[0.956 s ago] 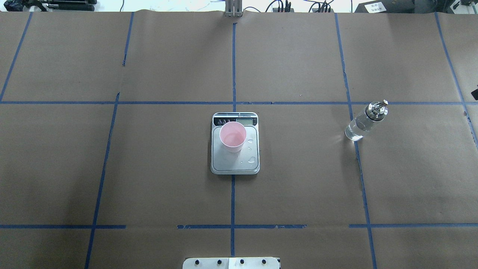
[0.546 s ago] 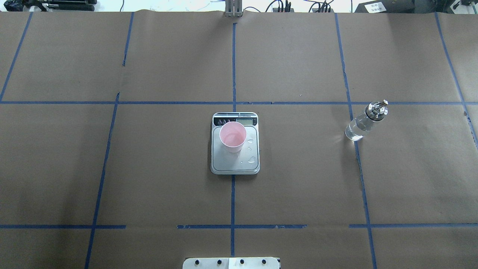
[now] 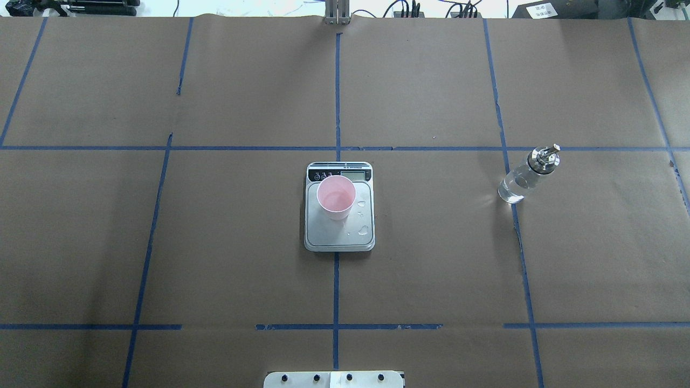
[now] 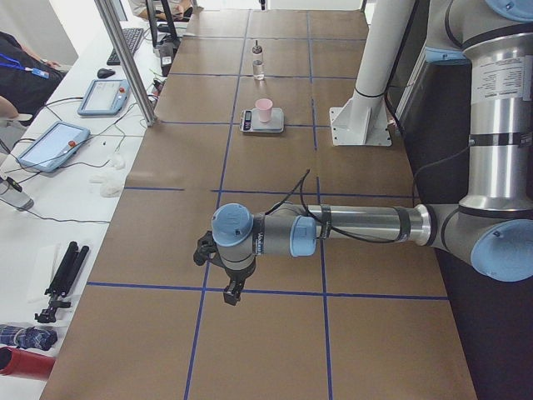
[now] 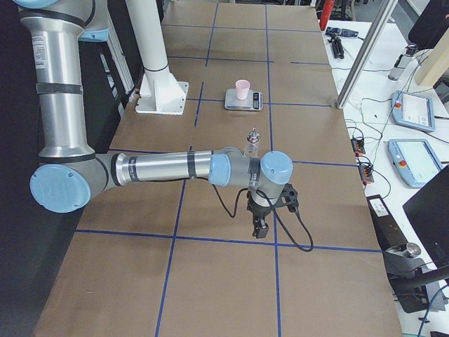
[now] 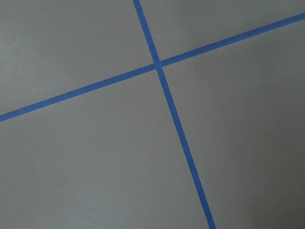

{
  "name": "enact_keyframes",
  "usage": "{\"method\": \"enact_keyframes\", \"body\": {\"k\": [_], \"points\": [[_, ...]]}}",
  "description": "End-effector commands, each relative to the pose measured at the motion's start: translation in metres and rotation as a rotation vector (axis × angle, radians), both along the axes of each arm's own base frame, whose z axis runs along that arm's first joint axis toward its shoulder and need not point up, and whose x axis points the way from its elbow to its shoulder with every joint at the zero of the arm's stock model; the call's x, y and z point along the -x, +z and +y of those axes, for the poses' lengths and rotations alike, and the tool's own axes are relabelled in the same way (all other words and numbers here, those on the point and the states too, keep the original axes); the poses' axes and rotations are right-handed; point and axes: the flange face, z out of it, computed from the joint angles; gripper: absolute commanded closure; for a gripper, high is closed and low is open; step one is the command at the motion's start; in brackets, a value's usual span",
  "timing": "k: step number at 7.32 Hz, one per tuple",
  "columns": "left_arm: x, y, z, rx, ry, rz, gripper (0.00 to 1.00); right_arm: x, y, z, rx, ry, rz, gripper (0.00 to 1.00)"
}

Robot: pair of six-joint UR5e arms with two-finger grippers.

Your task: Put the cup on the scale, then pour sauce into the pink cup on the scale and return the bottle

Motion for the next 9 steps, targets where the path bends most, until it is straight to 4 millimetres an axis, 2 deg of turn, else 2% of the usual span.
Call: {"method": "enact_keyframes", "body": {"k": [1, 5, 8, 9], "points": [[0.0, 0.001, 0.001, 0.004, -0.001, -0.001, 0.0, -0.008, 0.024, 0.0, -0.028, 0.02, -0.009, 0.0], [0.0, 0.002, 0.001, 0.006, -0.001, -0.001, 0.0, -0.035, 0.006, 0.002, -0.038, 0.095, -0.086, 0.0], [0.001, 0.002, 0.001, 0.035, -0.033, 0.001, 0.0, -0.034, 0.002, -0.001, 0.009, 0.141, -0.103, 0.0], [0.005, -0.003, 0.001, 0.103, -0.12, 0.005, 0.0, -0.031, -0.002, -0.001, 0.038, 0.175, -0.14, 0.0]]}}
